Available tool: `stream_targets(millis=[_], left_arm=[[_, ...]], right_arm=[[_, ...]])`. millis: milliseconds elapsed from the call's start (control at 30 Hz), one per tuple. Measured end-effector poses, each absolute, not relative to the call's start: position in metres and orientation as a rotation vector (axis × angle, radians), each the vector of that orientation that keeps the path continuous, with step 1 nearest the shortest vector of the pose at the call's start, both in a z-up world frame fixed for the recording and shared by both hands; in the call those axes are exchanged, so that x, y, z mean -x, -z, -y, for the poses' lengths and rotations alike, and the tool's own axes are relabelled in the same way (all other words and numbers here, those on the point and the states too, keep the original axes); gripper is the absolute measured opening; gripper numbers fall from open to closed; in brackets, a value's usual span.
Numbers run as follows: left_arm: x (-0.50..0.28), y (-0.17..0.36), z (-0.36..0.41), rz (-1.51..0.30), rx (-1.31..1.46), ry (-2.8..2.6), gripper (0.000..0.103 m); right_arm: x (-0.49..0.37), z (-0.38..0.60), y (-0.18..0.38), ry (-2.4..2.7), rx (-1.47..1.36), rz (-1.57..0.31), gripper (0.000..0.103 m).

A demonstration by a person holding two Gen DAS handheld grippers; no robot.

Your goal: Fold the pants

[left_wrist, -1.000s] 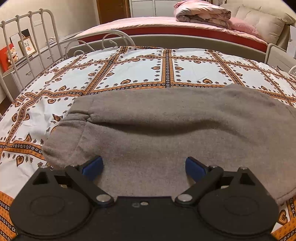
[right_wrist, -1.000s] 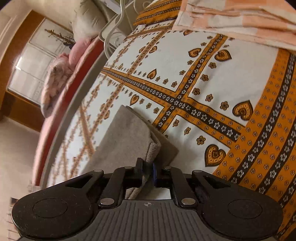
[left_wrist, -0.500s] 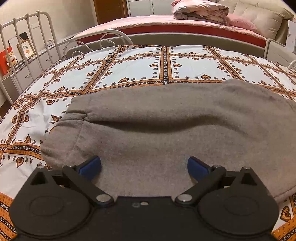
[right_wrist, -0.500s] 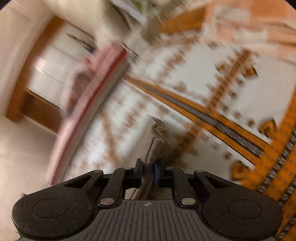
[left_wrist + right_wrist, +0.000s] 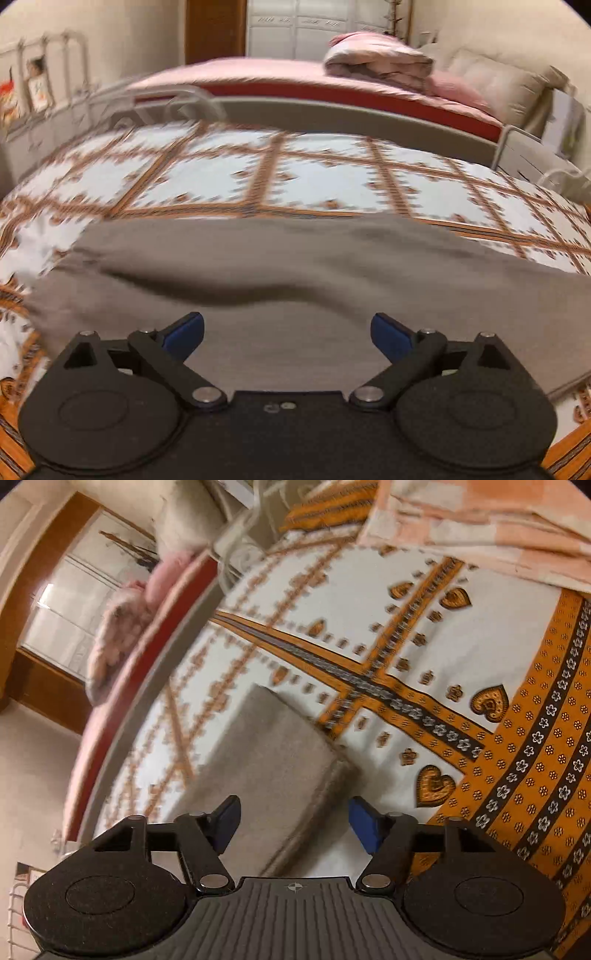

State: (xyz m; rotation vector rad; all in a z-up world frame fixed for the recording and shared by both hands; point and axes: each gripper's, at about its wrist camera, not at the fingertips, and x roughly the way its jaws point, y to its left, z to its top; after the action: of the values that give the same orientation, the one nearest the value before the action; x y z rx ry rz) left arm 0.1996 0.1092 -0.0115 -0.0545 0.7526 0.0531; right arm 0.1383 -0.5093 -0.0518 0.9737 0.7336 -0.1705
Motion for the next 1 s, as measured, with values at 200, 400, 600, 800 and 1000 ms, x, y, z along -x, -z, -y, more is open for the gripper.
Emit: stream_targets(millis=[200, 400, 600, 800, 1000], left_arm=[[-0.196, 0.039, 0.008, -0.835, 0.112, -0.041, 0.09], [-0.193, 0.045, 0.103, -0.867, 0.111, 0.033, 0.093], [-0.201, 0.055, 0.18, -0.93, 0.013, 0.06, 0.097], [-0.195, 0.062, 0.205, -0.921, -0.032, 0.015, 0.097], [-0.192, 0.063, 0.21, -0.898, -0.033, 0.002, 0.097]], right_arm=[[-0.14, 0.485, 0.034, 0.183, -0.768, -0.763, 0.065], [-0.147, 0.49, 0.059, 0.187, -0.758, -0.816, 0.065], [-0.143, 0.503, 0.064, 0.127, -0.911, -0.783, 0.065], [-0.146, 0.512, 0.068, 0.122, -0.974, -0.758, 0.065], [-0.151, 0.516, 0.077, 0.104, -1.03, -0.782, 0.058]])
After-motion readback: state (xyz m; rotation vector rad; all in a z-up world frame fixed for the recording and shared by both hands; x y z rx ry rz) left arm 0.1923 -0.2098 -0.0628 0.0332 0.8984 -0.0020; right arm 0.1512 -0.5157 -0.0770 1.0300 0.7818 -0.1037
